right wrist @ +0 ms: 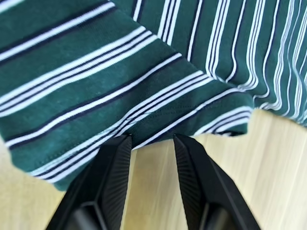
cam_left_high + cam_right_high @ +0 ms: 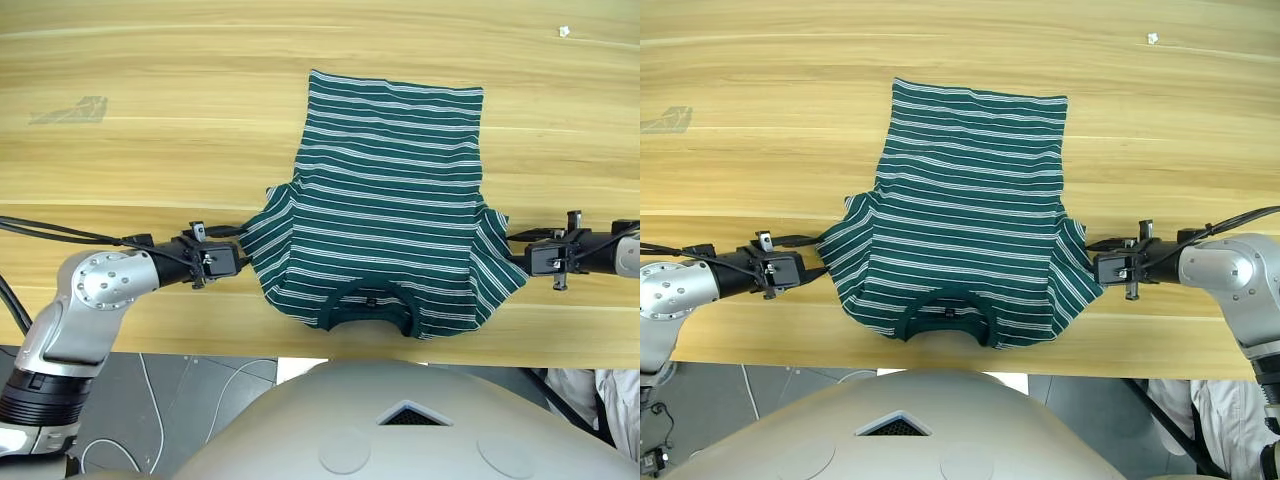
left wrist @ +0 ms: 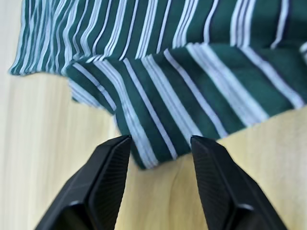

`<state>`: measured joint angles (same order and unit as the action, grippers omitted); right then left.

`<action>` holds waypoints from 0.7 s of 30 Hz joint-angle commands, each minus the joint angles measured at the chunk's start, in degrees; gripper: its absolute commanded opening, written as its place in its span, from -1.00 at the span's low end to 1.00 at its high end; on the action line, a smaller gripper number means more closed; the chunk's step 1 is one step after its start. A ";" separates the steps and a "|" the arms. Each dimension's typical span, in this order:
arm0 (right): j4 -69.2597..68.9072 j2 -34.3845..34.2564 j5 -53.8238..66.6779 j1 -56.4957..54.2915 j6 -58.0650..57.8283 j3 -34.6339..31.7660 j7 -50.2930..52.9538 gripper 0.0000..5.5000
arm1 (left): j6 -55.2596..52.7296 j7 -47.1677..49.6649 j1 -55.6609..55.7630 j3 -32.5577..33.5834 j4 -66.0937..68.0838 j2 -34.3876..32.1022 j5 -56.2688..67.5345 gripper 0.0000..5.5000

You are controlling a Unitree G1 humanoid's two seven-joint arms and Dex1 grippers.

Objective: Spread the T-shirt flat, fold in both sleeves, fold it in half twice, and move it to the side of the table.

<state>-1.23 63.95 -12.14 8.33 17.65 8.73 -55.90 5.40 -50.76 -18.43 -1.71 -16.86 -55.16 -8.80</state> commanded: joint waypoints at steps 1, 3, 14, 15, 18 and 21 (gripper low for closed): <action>4.02 0.68 -2.91 -1.85 -0.11 0.19 0.62 -0.41 | 1.10 0.82 -1.63 1.72 2.29 -0.74 -0.44 -0.17; 4.61 0.24 -2.22 -2.90 -0.31 0.38 0.04 -0.41 | 1.28 1.12 -2.81 1.79 1.57 -0.15 -0.24 -0.17; -0.18 0.41 0.69 -8.47 -2.35 -5.58 1.39 -0.41 | -2.71 3.48 -1.00 11.19 -2.05 3.54 9.53 -0.17; -0.72 0.55 0.19 -8.85 -2.34 -5.89 1.75 -0.41 | -3.74 3.92 -0.83 11.54 -2.45 4.76 11.13 -0.17; -0.65 0.28 -1.88 -11.81 -2.27 -6.40 3.91 -0.41 | -4.11 6.00 -2.28 11.86 -2.42 8.95 14.04 -0.17; 4.65 -8.68 -5.48 -19.49 -0.54 -6.62 17.38 -0.41 | -4.94 11.93 -0.77 10.78 -3.56 17.22 16.87 -0.17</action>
<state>-0.31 62.96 -15.33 -5.02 16.21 2.83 -49.01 1.63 -43.17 -20.56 9.76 -19.11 -43.86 5.49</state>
